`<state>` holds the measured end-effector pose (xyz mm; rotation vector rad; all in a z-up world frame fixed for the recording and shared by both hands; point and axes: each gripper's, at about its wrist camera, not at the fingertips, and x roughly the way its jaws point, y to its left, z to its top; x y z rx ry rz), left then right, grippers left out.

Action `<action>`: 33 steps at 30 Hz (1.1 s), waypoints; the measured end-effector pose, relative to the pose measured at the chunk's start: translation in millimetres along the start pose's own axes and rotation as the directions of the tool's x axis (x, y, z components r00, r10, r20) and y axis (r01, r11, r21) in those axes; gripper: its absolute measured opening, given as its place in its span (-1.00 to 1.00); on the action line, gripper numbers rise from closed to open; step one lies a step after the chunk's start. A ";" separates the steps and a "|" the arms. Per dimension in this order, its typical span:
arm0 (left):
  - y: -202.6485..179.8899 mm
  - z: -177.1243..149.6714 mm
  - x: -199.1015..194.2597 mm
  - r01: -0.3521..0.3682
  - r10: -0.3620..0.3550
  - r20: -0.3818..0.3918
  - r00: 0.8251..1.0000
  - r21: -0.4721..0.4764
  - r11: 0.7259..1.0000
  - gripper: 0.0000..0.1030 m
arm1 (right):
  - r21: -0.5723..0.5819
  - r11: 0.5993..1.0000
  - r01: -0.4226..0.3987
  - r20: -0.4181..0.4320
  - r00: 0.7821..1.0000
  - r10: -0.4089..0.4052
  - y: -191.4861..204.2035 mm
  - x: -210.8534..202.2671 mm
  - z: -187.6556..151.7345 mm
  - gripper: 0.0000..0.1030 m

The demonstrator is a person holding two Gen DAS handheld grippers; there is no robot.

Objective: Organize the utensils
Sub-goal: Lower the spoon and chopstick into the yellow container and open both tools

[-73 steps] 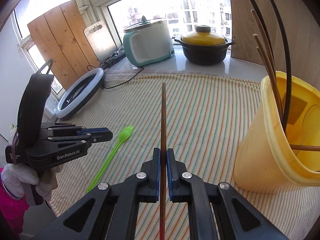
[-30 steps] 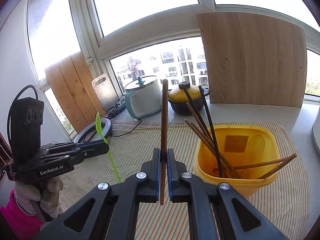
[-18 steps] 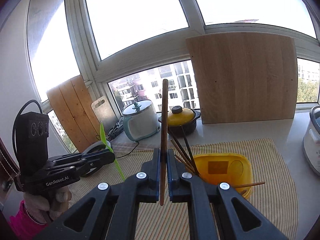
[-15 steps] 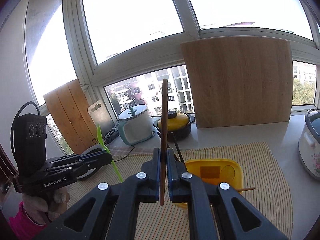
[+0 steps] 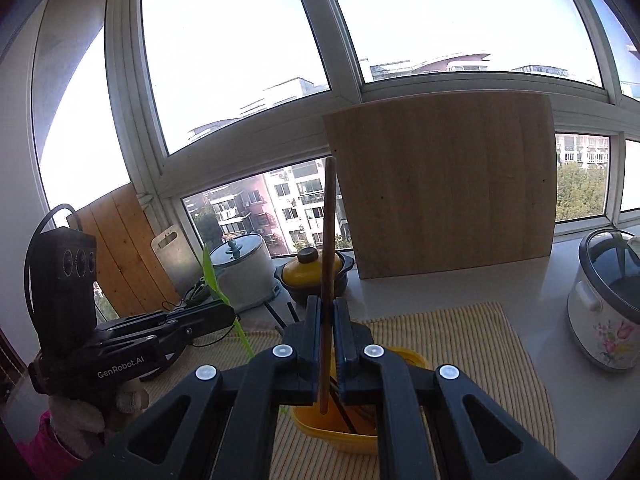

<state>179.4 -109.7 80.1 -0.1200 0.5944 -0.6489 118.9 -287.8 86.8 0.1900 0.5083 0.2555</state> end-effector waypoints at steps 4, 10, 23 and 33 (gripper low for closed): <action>-2.1 -0.5 12.4 -0.023 0.023 0.000 1.000 0.010 1.000 -0.93 | -0.006 1.000 0.030 -0.009 1.000 -0.030 -7.3 5.1 -1.3 -0.93; -1.3 -4.1 26.7 -0.038 0.038 0.006 0.999 0.007 0.999 -0.93 | -0.024 0.997 0.072 -0.028 0.997 -0.073 -18.9 16.4 -4.8 -0.93; -4.7 -19.8 52.6 -0.063 0.064 -0.015 0.998 0.033 0.997 -0.93 | -0.035 0.993 0.114 -0.123 0.985 -0.118 -40.5 61.7 -20.3 -0.93; -5.5 -29.4 56.1 -0.065 0.066 -0.032 0.997 0.040 0.997 -0.93 | -0.016 0.991 0.134 -0.169 0.976 -0.135 -54.7 71.8 -32.4 -0.91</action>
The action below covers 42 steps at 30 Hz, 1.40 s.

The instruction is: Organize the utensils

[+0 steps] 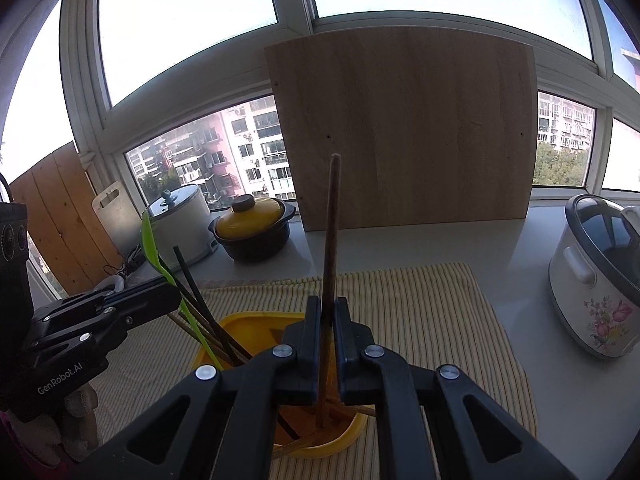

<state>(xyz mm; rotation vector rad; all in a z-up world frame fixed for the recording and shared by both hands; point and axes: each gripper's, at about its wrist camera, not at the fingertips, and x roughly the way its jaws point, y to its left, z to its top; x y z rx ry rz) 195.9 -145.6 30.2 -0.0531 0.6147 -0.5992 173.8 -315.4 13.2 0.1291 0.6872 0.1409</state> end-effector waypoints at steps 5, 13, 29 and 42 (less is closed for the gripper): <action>0.1 -3.3 -1.8 -0.006 0.006 -0.010 1.000 0.006 1.000 -0.93 | -0.014 1.000 0.009 -0.008 1.000 -0.010 1.0 -0.8 -6.0 -0.70; 4.2 -8.5 -6.6 -0.010 0.010 -0.010 1.000 0.000 1.000 -0.93 | -0.056 0.997 0.044 0.014 0.999 -0.043 13.9 -6.7 -10.4 -0.41; 19.2 -23.8 -37.0 -0.042 0.042 0.017 0.999 -0.024 0.999 -0.93 | -0.096 0.993 0.068 0.081 0.995 -0.061 38.4 -35.7 -17.9 -0.15; 4.3 -43.0 -84.7 -0.096 0.094 0.079 0.992 0.027 0.995 -0.21 | -0.090 0.991 0.100 0.158 0.984 -0.085 60.8 -74.3 -37.5 0.46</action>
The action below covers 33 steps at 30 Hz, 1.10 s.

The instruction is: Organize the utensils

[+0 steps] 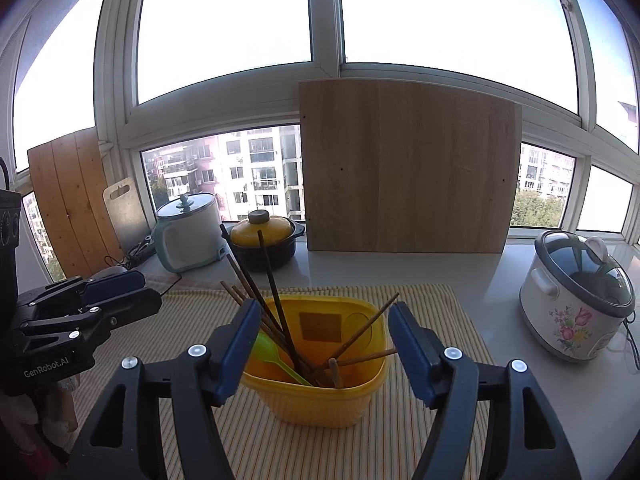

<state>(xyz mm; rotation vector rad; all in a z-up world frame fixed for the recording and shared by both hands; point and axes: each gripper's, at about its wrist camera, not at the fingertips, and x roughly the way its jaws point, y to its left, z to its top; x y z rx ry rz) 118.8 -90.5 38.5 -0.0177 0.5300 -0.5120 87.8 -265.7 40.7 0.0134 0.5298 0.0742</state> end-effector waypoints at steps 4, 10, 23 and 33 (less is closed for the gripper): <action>-0.9 -9.5 -20.8 -0.018 0.018 0.018 1.000 -0.003 1.000 0.21 | 0.037 0.999 0.000 0.013 1.000 0.000 0.7 -13.0 -7.1 0.68; 3.2 -28.5 -44.8 -0.057 0.058 0.034 0.998 -0.026 0.998 0.56 | 0.044 0.998 0.043 0.029 0.999 -0.044 9.2 -28.1 -19.8 0.92; 10.6 -69.7 -53.8 -0.236 0.235 -0.026 0.972 -0.031 0.971 0.99 | 0.085 0.990 0.109 0.020 0.994 -0.111 24.2 -37.8 -53.2 1.00; 1.2 -70.3 -60.6 -0.278 0.278 0.002 0.961 0.009 0.961 1.00 | 0.058 0.992 0.116 0.007 0.993 -0.116 32.1 -35.7 -60.9 1.00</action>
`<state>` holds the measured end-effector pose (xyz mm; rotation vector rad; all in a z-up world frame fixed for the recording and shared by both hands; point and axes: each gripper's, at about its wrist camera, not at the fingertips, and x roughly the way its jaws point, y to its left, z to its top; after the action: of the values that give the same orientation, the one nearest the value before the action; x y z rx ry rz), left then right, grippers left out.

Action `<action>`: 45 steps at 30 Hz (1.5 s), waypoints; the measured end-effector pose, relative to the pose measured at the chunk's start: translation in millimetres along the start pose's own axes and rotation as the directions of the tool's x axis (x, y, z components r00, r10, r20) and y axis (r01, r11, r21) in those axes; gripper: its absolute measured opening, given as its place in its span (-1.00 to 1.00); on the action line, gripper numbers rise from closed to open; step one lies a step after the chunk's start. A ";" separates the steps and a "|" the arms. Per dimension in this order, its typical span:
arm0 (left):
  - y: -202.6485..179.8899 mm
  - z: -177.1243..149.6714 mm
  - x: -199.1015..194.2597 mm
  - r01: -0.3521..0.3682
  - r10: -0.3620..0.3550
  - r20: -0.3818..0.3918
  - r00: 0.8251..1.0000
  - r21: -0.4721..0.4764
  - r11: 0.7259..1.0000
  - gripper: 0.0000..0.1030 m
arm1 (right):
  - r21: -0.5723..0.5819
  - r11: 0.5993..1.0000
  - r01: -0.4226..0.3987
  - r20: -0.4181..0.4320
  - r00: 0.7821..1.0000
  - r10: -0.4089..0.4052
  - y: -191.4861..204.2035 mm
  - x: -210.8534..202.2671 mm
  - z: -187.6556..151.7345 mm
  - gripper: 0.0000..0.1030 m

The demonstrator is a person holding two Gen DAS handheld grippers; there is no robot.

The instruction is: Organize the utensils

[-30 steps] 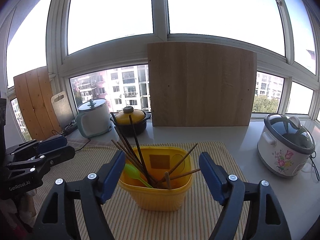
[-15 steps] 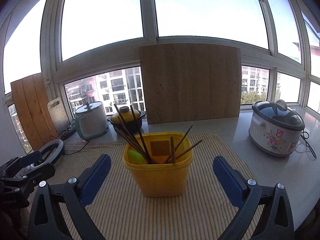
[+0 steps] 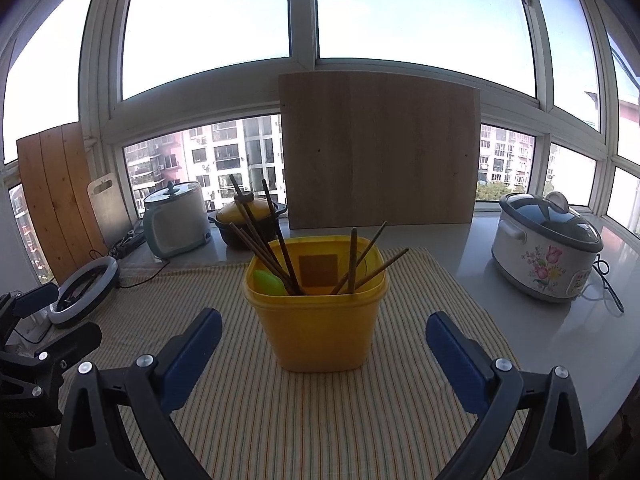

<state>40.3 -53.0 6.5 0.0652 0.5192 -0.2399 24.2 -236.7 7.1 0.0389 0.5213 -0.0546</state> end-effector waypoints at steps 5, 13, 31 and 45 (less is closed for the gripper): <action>-0.4 1.1 -3.2 0.004 -0.004 0.005 1.000 -0.005 1.000 1.00 | 0.014 1.000 0.008 0.017 1.000 -0.008 -2.3 -3.8 3.8 1.00; 0.2 1.2 -7.9 -0.003 0.003 0.005 1.000 -0.016 1.000 1.00 | 0.019 1.000 0.014 0.023 1.000 -0.014 -4.0 -7.4 5.2 1.00; 4.7 -0.5 -9.5 -0.011 0.011 0.002 1.000 -0.035 0.999 1.00 | 0.019 1.000 0.011 0.024 1.000 -0.012 -3.9 -7.8 5.7 1.00; 6.6 0.2 -10.0 -0.010 0.010 0.004 1.000 -0.039 0.999 1.00 | 0.021 1.000 0.013 0.030 0.999 -0.014 -3.7 -9.4 6.8 1.00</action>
<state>33.6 -44.5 11.6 0.0297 0.5192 -0.2200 19.3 -240.4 17.5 0.0550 0.4905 -0.0739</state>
